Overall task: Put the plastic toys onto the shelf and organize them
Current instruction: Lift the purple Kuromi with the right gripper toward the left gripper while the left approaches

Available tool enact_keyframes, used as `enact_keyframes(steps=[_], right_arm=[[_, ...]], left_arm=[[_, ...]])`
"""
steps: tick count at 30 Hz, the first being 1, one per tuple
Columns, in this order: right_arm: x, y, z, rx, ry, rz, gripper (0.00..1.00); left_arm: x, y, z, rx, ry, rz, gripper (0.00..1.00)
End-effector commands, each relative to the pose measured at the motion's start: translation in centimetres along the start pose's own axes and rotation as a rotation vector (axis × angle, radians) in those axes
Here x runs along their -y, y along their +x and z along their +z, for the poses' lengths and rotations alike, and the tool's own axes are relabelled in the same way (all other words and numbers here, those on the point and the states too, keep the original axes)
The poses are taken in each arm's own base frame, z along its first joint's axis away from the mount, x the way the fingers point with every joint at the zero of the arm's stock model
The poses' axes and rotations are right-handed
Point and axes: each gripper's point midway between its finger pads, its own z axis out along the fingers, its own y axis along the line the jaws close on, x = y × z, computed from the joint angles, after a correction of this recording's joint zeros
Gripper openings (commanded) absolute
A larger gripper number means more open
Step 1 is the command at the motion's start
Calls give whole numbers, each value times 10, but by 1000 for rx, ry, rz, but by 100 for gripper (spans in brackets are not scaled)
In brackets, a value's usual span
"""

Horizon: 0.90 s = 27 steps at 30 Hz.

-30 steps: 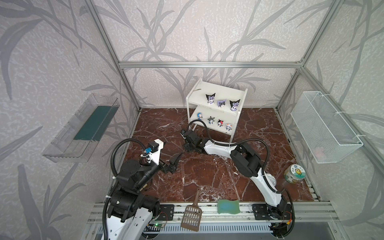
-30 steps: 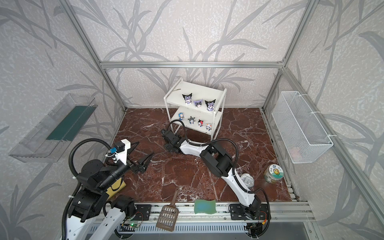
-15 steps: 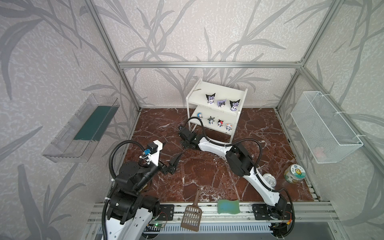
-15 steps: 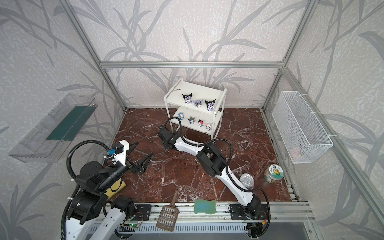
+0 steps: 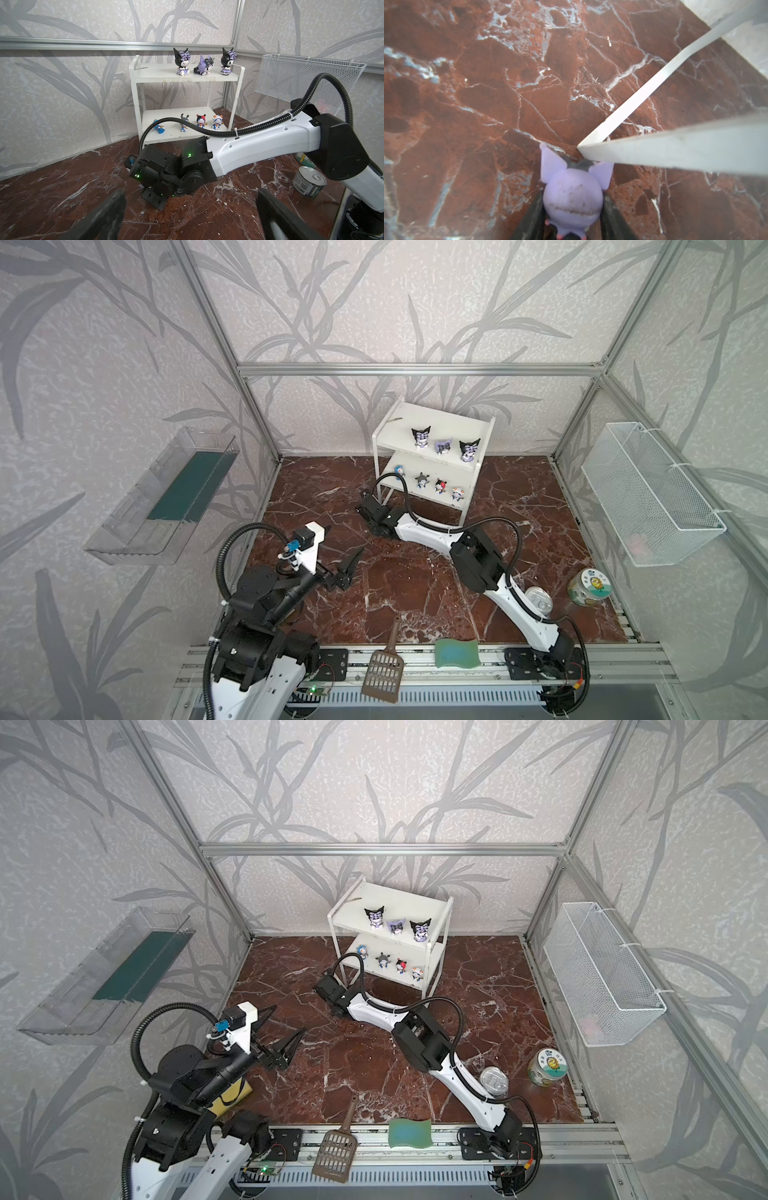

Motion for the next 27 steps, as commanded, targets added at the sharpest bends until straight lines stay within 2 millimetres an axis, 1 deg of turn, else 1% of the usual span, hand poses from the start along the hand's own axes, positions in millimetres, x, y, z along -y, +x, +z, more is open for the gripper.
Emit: enact_keyframes(steps=[1, 4, 8, 9, 10, 12, 15, 18, 19, 21, 22, 23, 24, 25, 27], right_arm=[[-10, 26, 3, -78, -16, -41, 34], [-20, 36, -10, -89, -37, -80, 30], [-35, 51, -45, -34, -82, -117, 28], [-35, 56, -57, -18, -94, -125, 27], [-45, 63, -72, -5, -116, -148, 27], [-53, 72, -101, 45, -183, -164, 27], [-54, 82, -149, 111, -300, -159, 27], [-44, 90, -201, 174, -452, -116, 27], [-38, 89, -222, 205, -512, -97, 27], [-28, 90, -256, 242, -638, -61, 27], [-21, 94, -264, 230, -693, -25, 26], [-12, 93, -279, 237, -781, 15, 27], [-3, 94, -287, 236, -851, 53, 27], [5, 97, -295, 233, -917, 96, 26], [20, 96, -315, 270, -1058, 170, 27]], left_arm=[[2, -2, 0, 17, 15, -8, 99], [3, -3, 0, 18, 15, -8, 99], [3, -4, 0, 18, 16, -5, 99], [3, -5, 0, 19, 19, -3, 99], [3, -6, 0, 21, 18, -2, 99], [5, -6, 0, 21, 29, 0, 99], [10, -7, 0, 21, 62, 4, 98], [21, -9, -1, 21, 123, 20, 98], [27, -8, -2, 21, 156, 33, 98], [38, -8, -3, 19, 226, 46, 97], [45, -8, -3, 21, 267, 50, 97], [52, -8, -3, 21, 317, 50, 97], [58, -8, -3, 20, 361, 50, 97], [63, -9, -3, 18, 396, 47, 97], [71, -11, -3, 9, 456, 45, 97]])
